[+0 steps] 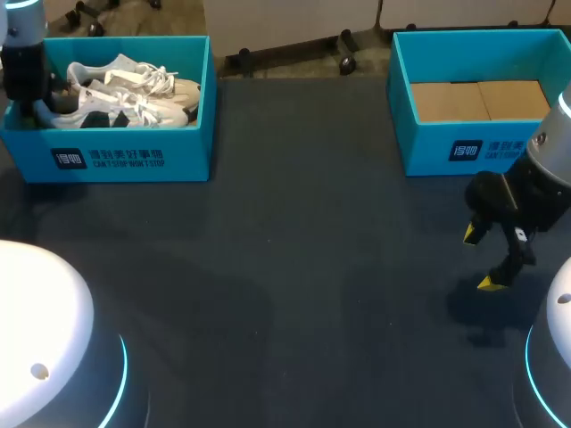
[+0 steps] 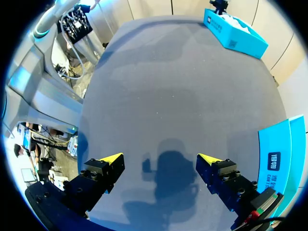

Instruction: Take the shoe out of the shoebox, open the shoe tongue, remove and reinsert the insole, then place the shoe into the shoebox

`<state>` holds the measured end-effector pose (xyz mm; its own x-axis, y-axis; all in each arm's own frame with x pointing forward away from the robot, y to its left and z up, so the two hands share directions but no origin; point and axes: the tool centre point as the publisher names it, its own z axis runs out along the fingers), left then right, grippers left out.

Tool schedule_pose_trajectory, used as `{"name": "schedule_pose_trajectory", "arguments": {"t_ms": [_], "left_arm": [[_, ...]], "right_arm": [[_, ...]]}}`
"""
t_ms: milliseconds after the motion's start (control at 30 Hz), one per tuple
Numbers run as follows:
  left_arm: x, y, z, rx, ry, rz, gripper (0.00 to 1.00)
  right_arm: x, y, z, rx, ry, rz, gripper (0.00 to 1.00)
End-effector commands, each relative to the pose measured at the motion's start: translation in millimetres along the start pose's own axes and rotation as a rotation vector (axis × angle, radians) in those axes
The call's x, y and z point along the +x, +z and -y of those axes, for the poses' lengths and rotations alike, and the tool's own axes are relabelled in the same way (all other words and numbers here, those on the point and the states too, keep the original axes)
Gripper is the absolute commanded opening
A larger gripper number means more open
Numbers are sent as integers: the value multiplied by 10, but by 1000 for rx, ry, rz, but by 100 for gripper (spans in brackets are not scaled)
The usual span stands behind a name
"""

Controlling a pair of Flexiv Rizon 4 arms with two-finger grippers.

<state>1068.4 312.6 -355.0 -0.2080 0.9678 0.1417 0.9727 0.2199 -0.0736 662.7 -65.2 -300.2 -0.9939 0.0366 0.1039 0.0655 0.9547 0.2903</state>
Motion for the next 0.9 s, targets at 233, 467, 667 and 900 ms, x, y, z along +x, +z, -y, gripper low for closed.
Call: {"name": "schedule_pose_trajectory", "arguments": {"t_ms": [233,467,667,900], "left_arm": [[-8,-258,-54,16,-23,8,0],[88,-517,-8,-11,-46,17,0],[141,-839,134,-38,-42,36,0],[210,-1222,372,-59,-32,50,0]], "right_arm": [[5,7,6,0,-1,1,100],[5,7,6,0,-1,1,100],[5,7,6,0,-1,1,100],[5,7,6,0,-1,1,100]]}}
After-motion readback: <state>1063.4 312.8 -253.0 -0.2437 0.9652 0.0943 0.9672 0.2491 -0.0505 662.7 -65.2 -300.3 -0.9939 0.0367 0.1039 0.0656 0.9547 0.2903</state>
